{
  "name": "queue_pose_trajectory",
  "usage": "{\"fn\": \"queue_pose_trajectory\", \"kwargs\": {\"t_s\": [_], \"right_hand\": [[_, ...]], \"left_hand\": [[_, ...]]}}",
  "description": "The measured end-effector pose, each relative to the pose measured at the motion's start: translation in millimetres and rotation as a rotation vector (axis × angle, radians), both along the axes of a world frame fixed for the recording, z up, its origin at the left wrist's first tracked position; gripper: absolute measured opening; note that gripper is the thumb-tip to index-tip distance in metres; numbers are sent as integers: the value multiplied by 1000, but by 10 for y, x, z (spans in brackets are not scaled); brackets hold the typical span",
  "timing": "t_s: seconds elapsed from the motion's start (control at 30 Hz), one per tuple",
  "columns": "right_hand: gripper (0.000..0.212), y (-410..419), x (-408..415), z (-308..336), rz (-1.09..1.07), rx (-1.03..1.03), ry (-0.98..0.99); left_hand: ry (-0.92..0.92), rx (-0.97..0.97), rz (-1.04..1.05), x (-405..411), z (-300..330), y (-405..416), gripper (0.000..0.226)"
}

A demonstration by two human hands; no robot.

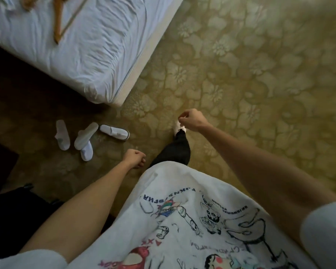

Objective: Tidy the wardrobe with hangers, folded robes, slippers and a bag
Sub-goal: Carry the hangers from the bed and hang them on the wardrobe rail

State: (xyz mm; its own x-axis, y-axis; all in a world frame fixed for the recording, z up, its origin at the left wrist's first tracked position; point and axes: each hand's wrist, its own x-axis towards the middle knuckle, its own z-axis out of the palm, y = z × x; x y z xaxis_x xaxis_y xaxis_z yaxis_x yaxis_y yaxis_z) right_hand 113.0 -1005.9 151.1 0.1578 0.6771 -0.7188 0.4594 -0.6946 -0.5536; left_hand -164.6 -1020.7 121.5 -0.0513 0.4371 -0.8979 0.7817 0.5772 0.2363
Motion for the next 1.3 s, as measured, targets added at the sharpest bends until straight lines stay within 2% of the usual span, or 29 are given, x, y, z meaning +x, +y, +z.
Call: {"fn": "queue_pose_trajectory", "kwargs": {"t_s": [0.17,0.4,0.57,0.67,0.8,0.97,1.13,1.3], "right_hand": [[26,450,995,-36,16,-109,-80],[21,645,2585,-91,-226,-241,-193],[25,1079,3533,-342,-281,-349,-197],[27,1751,4010,-308,-257,-332,-187],[23,2906,4481,-86,-156,-237,-172],[23,4464,4806,114,8,-97,-126],[25,5968,4874,222,220,20,-112],[26,7293,5106,154,373,31,-151]], "left_hand": [[-83,36,-26,1164,112,1094,17],[-237,75,-223,3022,282,2541,18],[-261,92,-344,4147,236,3463,17],[-212,105,-390,4609,290,4025,17],[-158,109,-335,4964,380,4727,17],[-65,174,-235,5020,456,5453,20],[23,100,-175,4946,196,6121,22],[32,39,-108,5158,-54,7044,24]]}}
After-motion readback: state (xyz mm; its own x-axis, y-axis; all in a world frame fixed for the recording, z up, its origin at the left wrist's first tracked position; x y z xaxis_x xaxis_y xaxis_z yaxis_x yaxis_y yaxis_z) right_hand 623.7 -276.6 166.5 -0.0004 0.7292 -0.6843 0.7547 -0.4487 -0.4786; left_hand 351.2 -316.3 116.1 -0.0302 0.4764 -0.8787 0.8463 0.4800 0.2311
